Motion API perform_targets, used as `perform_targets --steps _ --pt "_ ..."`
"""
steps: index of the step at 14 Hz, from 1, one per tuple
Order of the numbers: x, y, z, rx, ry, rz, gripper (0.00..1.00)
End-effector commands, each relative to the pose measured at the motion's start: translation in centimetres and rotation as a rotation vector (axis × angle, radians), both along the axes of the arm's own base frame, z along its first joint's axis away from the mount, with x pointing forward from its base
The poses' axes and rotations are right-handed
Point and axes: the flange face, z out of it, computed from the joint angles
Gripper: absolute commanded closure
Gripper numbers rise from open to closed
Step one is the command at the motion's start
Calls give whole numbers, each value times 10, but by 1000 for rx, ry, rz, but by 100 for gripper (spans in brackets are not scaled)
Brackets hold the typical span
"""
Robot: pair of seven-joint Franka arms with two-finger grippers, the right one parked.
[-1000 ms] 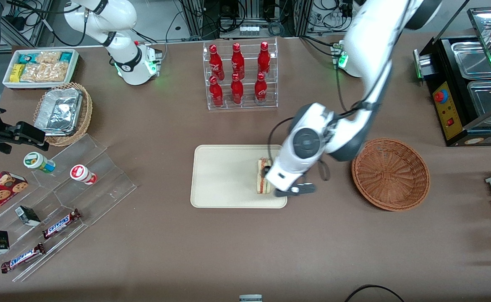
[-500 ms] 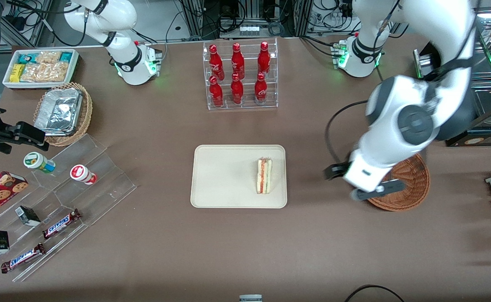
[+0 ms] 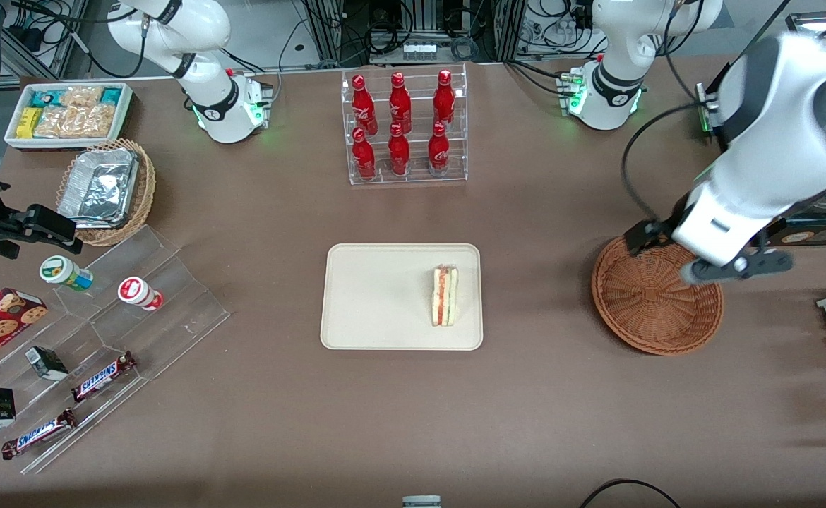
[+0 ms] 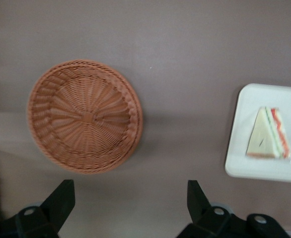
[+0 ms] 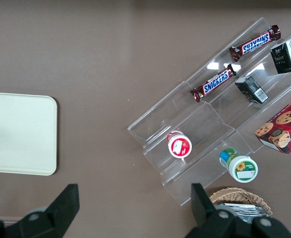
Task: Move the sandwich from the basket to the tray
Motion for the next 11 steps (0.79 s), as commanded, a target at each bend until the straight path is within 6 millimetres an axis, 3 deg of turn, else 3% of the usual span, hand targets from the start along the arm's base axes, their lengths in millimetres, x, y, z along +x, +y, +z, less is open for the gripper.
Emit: perform_targets --steps 1,5,7,11 --pt "-33 30 38 10 -8 -63 0" --pt "-52 52 68 21 -10 -60 0" --pt "-50 65 70 19 -11 -42 0" --pt "-53 65 77 11 11 -40 0"
